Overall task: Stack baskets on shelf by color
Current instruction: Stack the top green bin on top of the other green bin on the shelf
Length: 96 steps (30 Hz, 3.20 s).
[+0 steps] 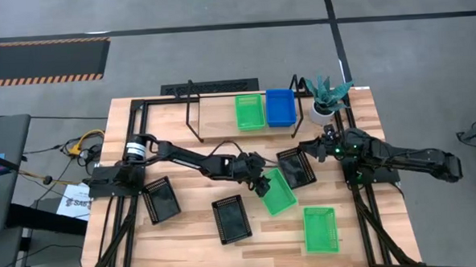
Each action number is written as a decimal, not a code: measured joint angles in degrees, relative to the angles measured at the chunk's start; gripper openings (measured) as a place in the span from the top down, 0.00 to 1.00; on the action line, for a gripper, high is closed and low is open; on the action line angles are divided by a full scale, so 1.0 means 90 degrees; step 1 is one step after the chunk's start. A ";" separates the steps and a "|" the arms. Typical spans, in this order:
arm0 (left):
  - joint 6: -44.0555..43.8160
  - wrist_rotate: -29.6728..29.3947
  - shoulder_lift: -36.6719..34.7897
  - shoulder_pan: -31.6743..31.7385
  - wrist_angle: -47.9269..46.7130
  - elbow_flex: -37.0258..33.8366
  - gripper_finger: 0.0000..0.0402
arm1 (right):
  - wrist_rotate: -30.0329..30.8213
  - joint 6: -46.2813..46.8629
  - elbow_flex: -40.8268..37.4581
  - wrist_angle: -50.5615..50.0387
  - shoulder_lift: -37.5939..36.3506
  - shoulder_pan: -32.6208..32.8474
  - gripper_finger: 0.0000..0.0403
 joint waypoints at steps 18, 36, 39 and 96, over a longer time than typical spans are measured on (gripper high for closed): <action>-0.0045 -0.0117 0.0030 0.0061 -0.0599 0.0012 0.84 | 0.0002 0.0063 0.0000 -0.0004 -0.0012 0.0005 0.44; 0.1517 0.1539 -0.0031 0.1370 -0.3278 0.2632 1.00 | 0.0010 0.0055 0.0000 -0.0004 -0.0012 -0.0002 0.44; 0.1991 0.1729 -0.0031 0.1782 -0.4052 0.3455 1.00 | 0.0010 0.0017 0.0000 -0.0002 -0.0012 -0.0002 0.44; 0.6226 0.3738 0.0732 0.4620 -0.5975 0.5717 1.00 | 0.0357 -0.0116 0.0000 0.0034 0.0075 -0.0007 0.44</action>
